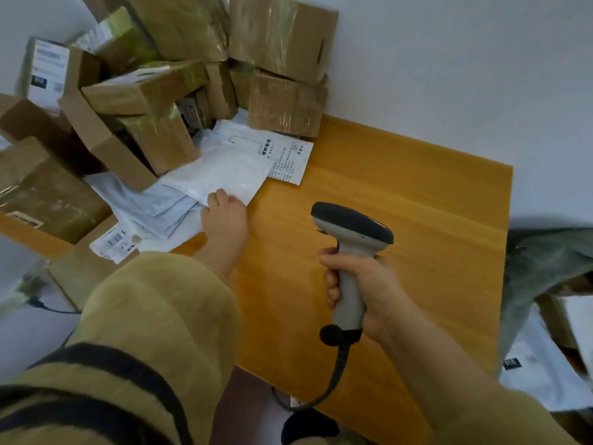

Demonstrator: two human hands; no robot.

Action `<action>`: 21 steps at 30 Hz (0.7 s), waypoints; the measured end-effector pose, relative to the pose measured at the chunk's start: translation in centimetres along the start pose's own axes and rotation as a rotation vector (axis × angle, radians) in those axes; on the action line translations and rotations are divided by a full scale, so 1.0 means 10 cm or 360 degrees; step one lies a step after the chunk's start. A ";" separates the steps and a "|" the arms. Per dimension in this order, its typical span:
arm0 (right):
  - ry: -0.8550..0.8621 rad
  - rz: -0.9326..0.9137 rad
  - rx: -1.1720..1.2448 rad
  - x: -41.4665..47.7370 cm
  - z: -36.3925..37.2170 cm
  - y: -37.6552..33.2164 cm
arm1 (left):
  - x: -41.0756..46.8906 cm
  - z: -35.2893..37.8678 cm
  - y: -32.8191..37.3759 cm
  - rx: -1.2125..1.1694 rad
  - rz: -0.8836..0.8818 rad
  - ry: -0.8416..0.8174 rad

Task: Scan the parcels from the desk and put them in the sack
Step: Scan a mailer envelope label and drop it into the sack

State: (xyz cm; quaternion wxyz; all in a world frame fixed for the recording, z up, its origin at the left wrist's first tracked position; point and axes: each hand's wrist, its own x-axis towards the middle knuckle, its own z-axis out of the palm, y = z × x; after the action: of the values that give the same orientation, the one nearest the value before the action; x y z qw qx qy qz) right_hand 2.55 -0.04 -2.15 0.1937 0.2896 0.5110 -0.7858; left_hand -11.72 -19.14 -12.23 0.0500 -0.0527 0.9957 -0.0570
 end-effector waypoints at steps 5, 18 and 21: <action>0.0022 -0.0018 -0.0016 -0.16 -0.14 -0.02 | -0.05 -0.38 0.07 -0.0541 -0.0011 0.0156; 0.0118 -0.0036 0.0020 -0.92 -1.14 -0.06 | -1.26 -1.15 0.68 -0.2858 -0.0874 -0.0271; 0.0119 -0.0033 0.0025 -1.04 -1.31 -0.02 | -1.47 -1.10 0.76 -0.2789 -0.0936 -0.0284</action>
State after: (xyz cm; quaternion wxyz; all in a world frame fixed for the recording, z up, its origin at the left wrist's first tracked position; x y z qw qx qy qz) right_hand 13.62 12.09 0.75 0.1639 0.3149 0.5147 -0.7804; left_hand 0.85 -8.79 -0.90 0.0523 -0.3263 0.6222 0.7096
